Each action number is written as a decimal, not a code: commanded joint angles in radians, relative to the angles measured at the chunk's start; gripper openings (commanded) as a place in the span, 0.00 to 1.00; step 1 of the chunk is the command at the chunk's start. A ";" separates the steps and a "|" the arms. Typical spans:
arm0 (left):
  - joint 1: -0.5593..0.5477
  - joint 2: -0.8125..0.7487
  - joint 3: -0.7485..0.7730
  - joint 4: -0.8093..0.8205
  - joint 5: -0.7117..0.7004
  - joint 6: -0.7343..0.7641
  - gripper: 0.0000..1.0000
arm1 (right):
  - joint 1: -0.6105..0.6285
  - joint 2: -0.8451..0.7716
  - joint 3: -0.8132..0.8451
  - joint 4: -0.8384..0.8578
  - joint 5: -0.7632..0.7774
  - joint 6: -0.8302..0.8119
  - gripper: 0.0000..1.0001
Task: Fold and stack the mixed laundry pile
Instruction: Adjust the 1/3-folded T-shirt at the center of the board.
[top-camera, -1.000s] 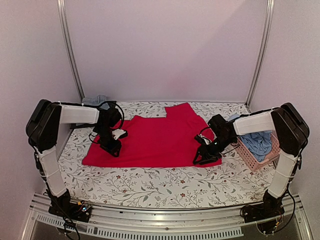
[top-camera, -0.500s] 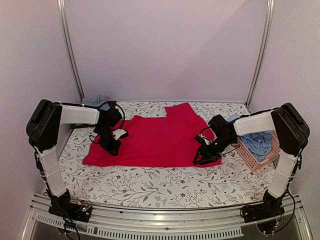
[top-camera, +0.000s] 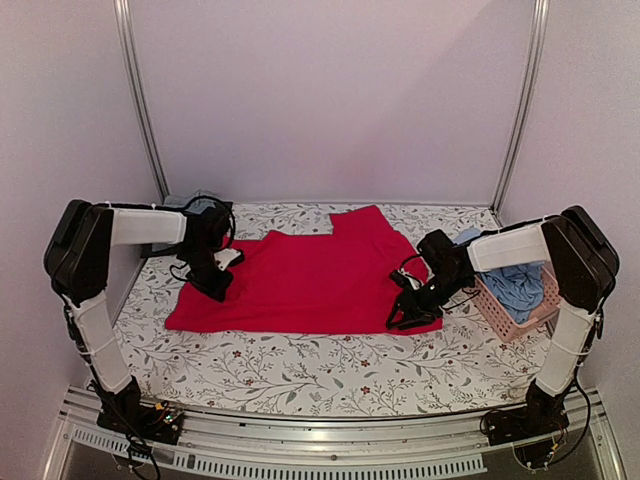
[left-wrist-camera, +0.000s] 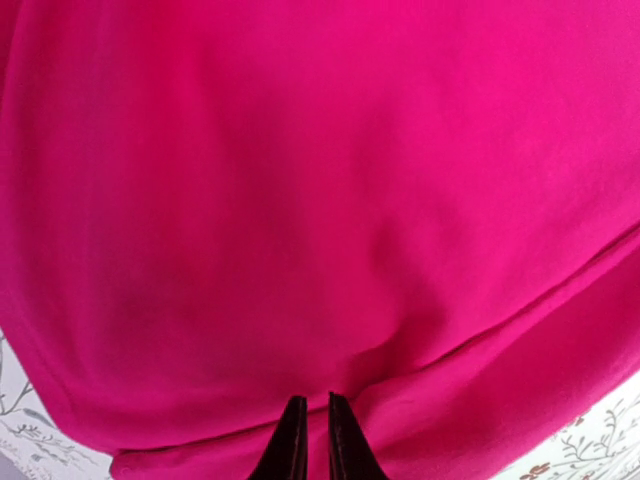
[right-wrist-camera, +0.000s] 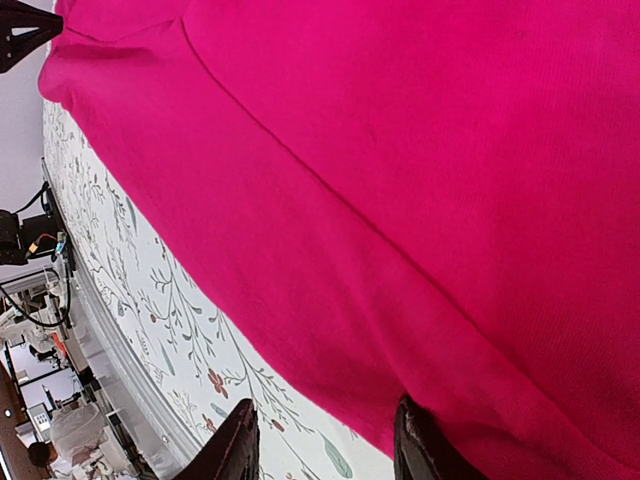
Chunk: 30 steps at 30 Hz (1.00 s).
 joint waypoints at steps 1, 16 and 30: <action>0.019 -0.030 0.004 0.018 -0.007 -0.004 0.05 | 0.008 0.071 -0.069 -0.059 0.106 0.005 0.45; 0.048 -0.052 -0.006 0.043 0.210 -0.008 0.21 | 0.007 0.059 -0.080 -0.060 0.106 0.009 0.45; 0.009 0.038 0.022 0.021 0.182 -0.009 0.14 | 0.005 0.050 -0.085 -0.068 0.113 0.008 0.45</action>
